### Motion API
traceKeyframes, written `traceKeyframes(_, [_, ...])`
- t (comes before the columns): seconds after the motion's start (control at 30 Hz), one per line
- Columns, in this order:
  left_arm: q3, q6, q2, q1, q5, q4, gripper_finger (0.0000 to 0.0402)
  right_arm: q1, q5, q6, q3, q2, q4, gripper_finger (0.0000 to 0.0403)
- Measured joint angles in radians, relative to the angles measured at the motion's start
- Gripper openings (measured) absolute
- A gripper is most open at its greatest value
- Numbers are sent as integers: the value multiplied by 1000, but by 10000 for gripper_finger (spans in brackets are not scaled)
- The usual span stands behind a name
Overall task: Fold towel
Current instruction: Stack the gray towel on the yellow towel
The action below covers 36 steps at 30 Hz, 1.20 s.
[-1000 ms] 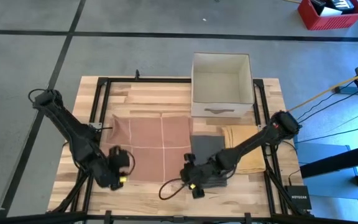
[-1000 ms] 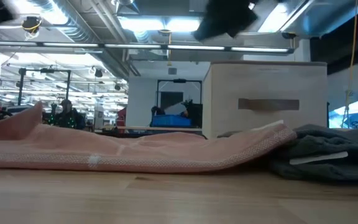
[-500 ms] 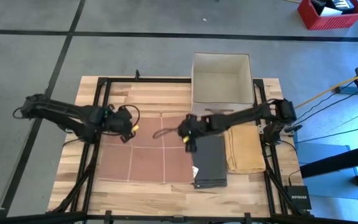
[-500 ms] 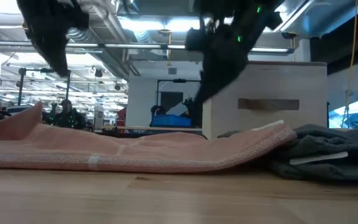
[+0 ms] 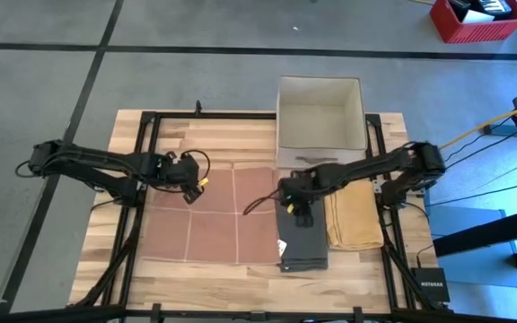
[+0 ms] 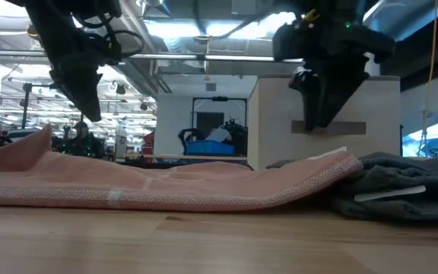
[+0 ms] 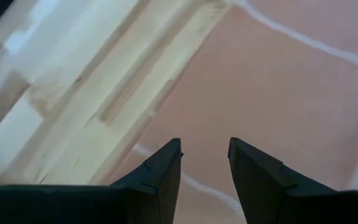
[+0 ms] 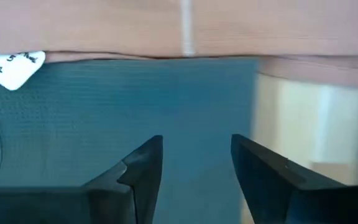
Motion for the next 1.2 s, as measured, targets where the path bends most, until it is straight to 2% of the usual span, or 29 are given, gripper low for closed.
traceKeyframes(0.1, [0,40,0,0,37,28,128,-52,-14,-17,-78,-101,21,192])
traceKeyframes(0.17, [0,43,0,0,41,38,128,-103,-63,-16,-160,-163,70,194])
traceKeyframes(0.3, [0,43,0,0,41,45,128,-167,-132,-12,-314,-210,209,210])
traceKeyframes(0.47, [0,41,0,0,56,43,128,-220,-149,-35,-392,-182,338,261])
traceKeyframes(0.57, [0,34,0,0,70,43,128,-251,-194,-48,-404,-152,410,286])
traceKeyframes(0.8, [0,25,-1,0,71,42,128,-255,-277,-66,-406,-44,449,295])
traceKeyframes(0.97, [0,35,-1,0,70,43,128,-258,-325,-69,-405,-19,464,268])
traceKeyframes(1.2, [0,55,-1,0,70,43,128,-258,-423,-66,-405,-1,481,169])
